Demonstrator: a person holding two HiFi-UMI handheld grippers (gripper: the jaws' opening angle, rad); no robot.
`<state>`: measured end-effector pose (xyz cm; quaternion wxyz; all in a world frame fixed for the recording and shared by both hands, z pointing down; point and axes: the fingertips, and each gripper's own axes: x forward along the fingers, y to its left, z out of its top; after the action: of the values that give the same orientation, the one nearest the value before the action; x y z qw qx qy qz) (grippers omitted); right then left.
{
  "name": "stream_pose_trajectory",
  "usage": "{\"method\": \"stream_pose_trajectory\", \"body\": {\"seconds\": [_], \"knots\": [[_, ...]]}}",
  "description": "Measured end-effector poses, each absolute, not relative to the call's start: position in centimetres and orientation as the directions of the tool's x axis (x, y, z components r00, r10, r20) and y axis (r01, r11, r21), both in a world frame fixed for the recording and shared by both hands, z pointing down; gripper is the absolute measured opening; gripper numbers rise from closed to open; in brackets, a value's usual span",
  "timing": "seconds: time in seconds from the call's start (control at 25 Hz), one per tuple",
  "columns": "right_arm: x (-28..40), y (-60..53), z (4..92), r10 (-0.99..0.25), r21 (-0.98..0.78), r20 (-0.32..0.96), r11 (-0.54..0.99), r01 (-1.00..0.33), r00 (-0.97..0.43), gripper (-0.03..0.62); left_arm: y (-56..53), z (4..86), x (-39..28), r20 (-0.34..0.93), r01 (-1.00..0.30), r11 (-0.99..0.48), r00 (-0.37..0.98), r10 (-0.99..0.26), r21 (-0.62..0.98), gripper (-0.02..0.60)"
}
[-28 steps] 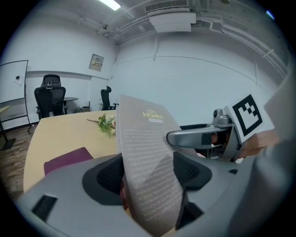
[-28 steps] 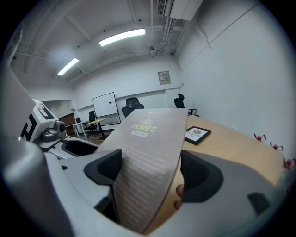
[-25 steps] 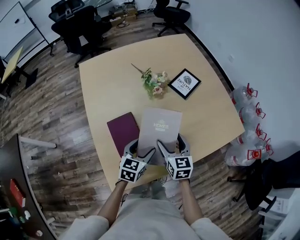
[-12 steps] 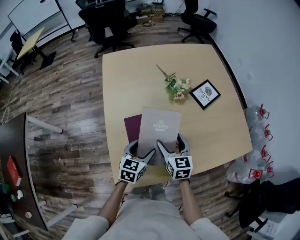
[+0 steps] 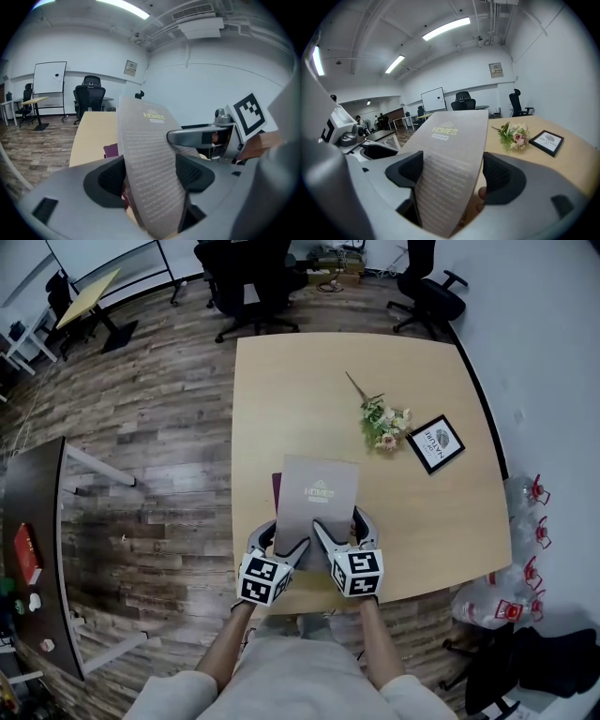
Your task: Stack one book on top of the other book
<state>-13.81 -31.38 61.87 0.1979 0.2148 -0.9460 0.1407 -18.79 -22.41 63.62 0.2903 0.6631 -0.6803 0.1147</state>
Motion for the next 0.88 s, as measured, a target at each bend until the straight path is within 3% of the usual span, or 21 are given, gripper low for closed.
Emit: {"method": "stream_pose_trajectory", "body": {"seconds": [0.88], "knots": [[-18.0,-32.3,66.6,-0.249,-0.239,0.542,0.870,-0.432,-0.802,0.391,-22.3,67.9,-21.5,0.609,-0.960,0.066,0.119,-0.784,0.273,0.342]]}}
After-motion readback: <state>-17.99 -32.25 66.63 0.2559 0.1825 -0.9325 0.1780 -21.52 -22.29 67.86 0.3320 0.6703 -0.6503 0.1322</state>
